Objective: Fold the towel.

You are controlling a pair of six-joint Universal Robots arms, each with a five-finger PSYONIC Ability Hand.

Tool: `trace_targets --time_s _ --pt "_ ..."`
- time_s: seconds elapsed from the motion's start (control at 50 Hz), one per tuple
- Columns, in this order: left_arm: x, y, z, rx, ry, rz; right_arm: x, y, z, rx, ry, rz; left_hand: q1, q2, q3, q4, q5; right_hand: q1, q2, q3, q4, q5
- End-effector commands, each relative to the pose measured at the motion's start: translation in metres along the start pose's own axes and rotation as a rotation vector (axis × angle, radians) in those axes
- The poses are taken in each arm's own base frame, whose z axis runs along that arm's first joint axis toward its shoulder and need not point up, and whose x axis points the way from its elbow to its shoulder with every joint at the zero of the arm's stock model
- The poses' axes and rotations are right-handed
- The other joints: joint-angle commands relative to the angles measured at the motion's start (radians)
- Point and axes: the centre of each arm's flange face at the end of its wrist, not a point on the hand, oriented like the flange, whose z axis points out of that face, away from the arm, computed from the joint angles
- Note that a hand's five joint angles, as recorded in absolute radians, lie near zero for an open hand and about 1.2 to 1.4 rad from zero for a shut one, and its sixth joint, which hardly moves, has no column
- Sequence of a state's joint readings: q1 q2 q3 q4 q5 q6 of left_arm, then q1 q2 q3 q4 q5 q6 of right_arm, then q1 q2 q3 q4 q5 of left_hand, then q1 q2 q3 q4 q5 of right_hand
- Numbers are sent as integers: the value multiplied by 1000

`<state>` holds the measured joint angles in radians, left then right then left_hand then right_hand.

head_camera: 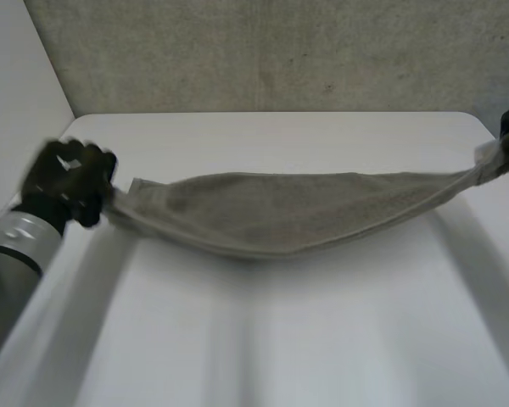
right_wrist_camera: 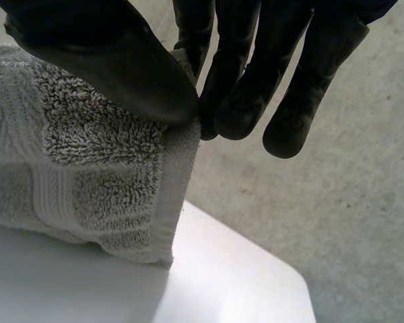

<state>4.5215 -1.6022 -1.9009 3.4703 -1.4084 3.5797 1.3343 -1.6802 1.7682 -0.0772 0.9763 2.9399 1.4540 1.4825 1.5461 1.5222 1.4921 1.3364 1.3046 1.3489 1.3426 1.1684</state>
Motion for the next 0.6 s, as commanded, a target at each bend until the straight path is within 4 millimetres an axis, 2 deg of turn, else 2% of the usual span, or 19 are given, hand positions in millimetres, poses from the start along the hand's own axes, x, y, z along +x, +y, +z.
trace_targets --time_s 0.02,0.12,0.2,0.22,0.24,0.28,0.3,0.34,0.36,0.4,0.46,0.5,0.6 --pt "-39 -49 -24 166 -128 -106 4 -31 -3 13 -5 22 -58 -86 -150 -126 -270 60 92 47 54 53" --pt "-43 -51 -28 151 -135 -113 9 -42 -5 -6 -2 27 -58 -86 -150 -126 -270 60 92 47 54 53" --pt "-41 -44 -24 121 -123 -111 11 -40 -2 -25 -6 33 -58 -86 -150 -126 -270 60 92 47 54 53" --pt "-38 -33 -17 83 -110 -118 14 -34 2 -53 -9 34 -58 -86 -150 -126 -270 60 92 47 54 53" --pt "-38 -33 -17 83 -110 -118 14 -33 3 -53 -9 34 -58 -86 -150 -126 -270 60 92 47 54 53" --pt "-33 -14 -3 13 -84 -134 14 -10 16 -142 -44 35 -58 -86 -150 -126 -270 60 92 47 54 53" --pt "-33 -14 -3 12 -84 -134 14 -10 16 -142 -45 35 -58 -86 -150 -126 -270 60 92 47 54 53" --pt "-27 4 14 -50 -58 -145 3 6 26 -237 -105 -12 -58 -86 -150 -126 -270 60 92 47 54 53" --pt "-27 4 14 -50 -58 -145 3 6 26 -238 -105 -12 -58 -86 -150 -126 -270 60 92 47 54 53" --pt "-17 23 32 -115 -19 -147 -12 26 36 -344 -172 -90 -58 -86 -150 -126 -270 60 92 47 54 53" --pt "-13 30 39 -142 -3 -138 -17 35 41 -392 -185 -123 -58 -86 -150 -126 -270 60 92 47 54 53" --pt "-8 43 50 -211 4 -112 -21 49 52 -456 -163 -163 -58 -86 -150 -126 -270 60 92 47 54 53" --pt "1 49 64 -247 5 -71 -25 60 66 -476 -138 -195 -58 -86 -150 -126 -270 60 92 47 54 53"
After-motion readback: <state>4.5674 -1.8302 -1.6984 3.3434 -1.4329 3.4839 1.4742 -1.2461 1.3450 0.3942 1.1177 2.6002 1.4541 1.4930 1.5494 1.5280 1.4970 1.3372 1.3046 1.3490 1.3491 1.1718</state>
